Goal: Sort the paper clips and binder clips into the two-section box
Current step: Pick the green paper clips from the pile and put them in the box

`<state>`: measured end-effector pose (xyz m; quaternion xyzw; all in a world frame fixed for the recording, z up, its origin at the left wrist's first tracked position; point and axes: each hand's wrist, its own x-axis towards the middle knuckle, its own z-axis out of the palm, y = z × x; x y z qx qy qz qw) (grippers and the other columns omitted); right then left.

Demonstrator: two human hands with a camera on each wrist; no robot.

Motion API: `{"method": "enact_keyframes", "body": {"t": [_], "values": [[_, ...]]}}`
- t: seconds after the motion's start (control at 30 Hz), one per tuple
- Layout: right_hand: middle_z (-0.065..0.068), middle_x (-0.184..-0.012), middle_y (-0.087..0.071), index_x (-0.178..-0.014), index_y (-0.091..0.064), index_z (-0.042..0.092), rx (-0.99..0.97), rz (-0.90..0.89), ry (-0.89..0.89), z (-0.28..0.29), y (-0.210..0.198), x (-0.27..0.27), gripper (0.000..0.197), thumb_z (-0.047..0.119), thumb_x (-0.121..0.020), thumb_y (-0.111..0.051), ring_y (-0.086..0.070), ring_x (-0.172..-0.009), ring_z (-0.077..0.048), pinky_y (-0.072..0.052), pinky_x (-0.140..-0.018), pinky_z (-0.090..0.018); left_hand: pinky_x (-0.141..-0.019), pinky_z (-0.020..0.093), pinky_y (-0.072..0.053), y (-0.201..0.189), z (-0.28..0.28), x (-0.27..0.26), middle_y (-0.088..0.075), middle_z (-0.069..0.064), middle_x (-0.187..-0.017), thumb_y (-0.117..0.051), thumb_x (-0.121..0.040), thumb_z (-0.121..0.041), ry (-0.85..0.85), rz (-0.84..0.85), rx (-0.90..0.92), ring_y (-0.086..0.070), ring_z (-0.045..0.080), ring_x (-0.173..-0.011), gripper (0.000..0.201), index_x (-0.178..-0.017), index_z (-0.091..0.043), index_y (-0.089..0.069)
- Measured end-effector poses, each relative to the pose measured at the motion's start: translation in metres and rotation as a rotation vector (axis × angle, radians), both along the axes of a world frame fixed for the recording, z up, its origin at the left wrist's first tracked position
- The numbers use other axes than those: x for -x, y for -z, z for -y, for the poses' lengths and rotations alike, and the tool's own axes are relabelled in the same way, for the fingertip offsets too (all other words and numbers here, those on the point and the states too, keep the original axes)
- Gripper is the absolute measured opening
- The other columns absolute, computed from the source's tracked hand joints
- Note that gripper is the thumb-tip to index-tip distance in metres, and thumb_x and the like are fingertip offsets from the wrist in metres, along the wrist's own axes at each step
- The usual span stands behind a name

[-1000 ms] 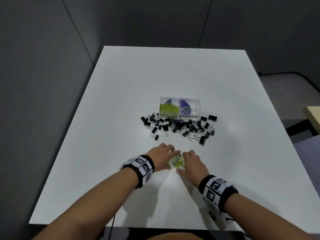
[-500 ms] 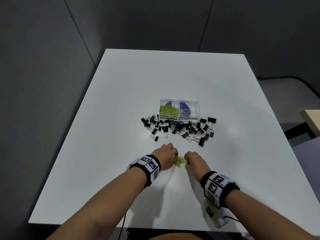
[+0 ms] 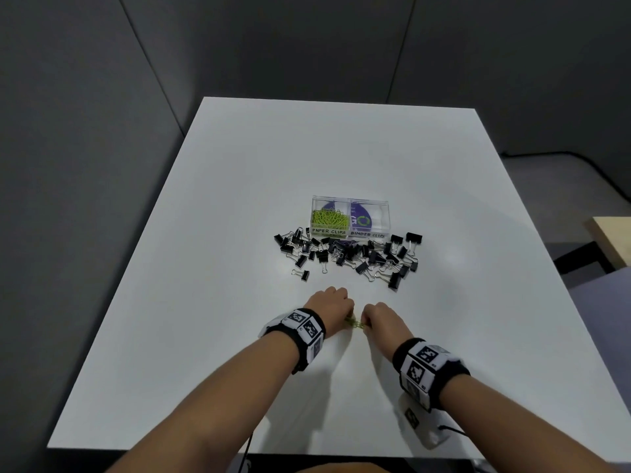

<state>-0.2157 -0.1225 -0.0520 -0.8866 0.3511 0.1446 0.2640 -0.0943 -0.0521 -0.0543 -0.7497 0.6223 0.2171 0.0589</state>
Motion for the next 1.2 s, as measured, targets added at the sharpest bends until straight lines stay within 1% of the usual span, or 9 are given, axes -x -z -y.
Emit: {"method": "enact_keyframes", "body": {"t": [0.2,0.33,0.43,0.6,0.73,0.83,1.0,1.1,1.2], "values": [[-0.005,-0.085,-0.049,-0.08,-0.046,0.015,-0.042,0.0,-0.003,0.003,-0.002,0.002,0.016,-0.001,-0.082,-0.043,-0.043,-0.078,-0.021,-0.032,-0.067,-0.029,-0.088,0.039,-0.044,-0.004,0.005,0.001,-0.061,0.014,-0.117,-0.048,-0.094,-0.019,-0.011,-0.049,-0.006,-0.052,0.032,-0.112,0.025,-0.115,-0.008,-0.056],[-0.004,-0.085,-0.051,-0.08,-0.046,0.015,-0.078,0.01,-0.015,0.009,-0.004,0.002,0.016,-0.001,-0.08,-0.044,-0.045,-0.078,-0.02,-0.032,-0.067,-0.026,-0.087,0.04,-0.045,-0.004,0.005,0.002,-0.058,0.015,-0.118,-0.045,-0.095,-0.015,-0.006,-0.072,-0.042,-0.054,0.033,-0.11,0.026,-0.117,-0.006,-0.056],[-0.007,-0.088,-0.053,-0.084,-0.048,0.014,-0.062,0.018,-0.046,0.011,-0.005,0.003,0.014,0.001,-0.084,-0.042,-0.048,-0.081,-0.022,-0.032,-0.067,-0.026,-0.085,0.041,-0.045,-0.003,0.006,0.003,-0.053,0.017,-0.12,-0.045,-0.095,-0.008,0.023,-0.062,-0.077,-0.054,0.036,-0.109,0.025,-0.117,-0.003,-0.055],[-0.018,-0.103,-0.059,-0.099,-0.059,0.0,-0.04,0.029,-0.06,0.015,-0.006,0.001,0.021,0.003,-0.089,-0.041,-0.055,-0.095,-0.032,-0.035,-0.071,-0.031,-0.085,0.041,-0.045,-0.008,0.01,0.003,-0.056,0.019,-0.117,-0.044,-0.094,-0.005,0.08,-0.02,-0.1,-0.055,0.036,-0.108,0.024,-0.114,-0.001,-0.056],[-0.017,-0.105,-0.059,-0.102,-0.059,0.001,-0.106,0.081,0.003,0.019,-0.006,0.001,0.019,0.005,-0.089,-0.046,-0.055,-0.097,-0.03,-0.037,-0.075,-0.029,-0.088,0.04,-0.044,-0.008,0.006,-0.004,-0.055,0.016,-0.12,-0.044,-0.094,-0.008,0.007,-0.112,-0.067,-0.055,0.034,-0.11,0.028,-0.119,-0.004,-0.057],[-0.016,-0.102,-0.063,-0.097,-0.06,0.0,-0.168,0.153,0.1,0.024,-0.006,0.002,0.014,0.005,-0.088,-0.051,-0.055,-0.09,-0.026,-0.037,-0.073,-0.026,-0.089,0.036,-0.044,-0.012,-0.001,-0.013,-0.052,0.013,-0.121,-0.042,-0.095,-0.007,-0.106,-0.227,-0.004,-0.055,0.031,-0.107,0.028,-0.119,-0.005,-0.056],[-0.009,-0.092,-0.062,-0.098,-0.06,0.001,-0.251,0.203,0.192,0.034,-0.004,-0.003,0.014,0.005,-0.09,-0.048,-0.054,-0.08,-0.019,-0.041,-0.075,-0.027,-0.086,0.03,-0.044,-0.016,-0.014,-0.033,-0.055,0.012,-0.119,-0.034,-0.099,-0.011,-0.379,-0.355,0.034,-0.057,0.025,-0.104,0.026,-0.117,-0.005,-0.052],[-0.002,-0.072,-0.055,-0.096,-0.057,0.005,-0.385,0.25,0.284,0.036,-0.003,-0.011,0.012,0.005,-0.093,-0.046,-0.051,-0.06,-0.014,-0.047,-0.062,-0.026,-0.086,0.031,-0.045,-0.017,-0.022,-0.043,-0.06,0.013,-0.116,-0.035,-0.1,-0.015,-0.411,-0.362,0.006,-0.058,0.026,-0.103,0.027,-0.118,-0.004,-0.051],[-0.005,-0.069,-0.048,-0.084,-0.054,0.005,-0.552,0.297,0.503,0.037,-0.004,-0.022,0.02,-0.002,-0.092,-0.037,-0.044,-0.055,-0.015,-0.044,-0.047,-0.024,-0.076,0.033,-0.043,-0.014,-0.028,-0.049,-0.06,0.012,-0.098,-0.033,-0.099,-0.013,-0.44,-0.38,0.003,-0.056,0.027,-0.09,0.023,-0.11,-0.004,-0.051]]}}
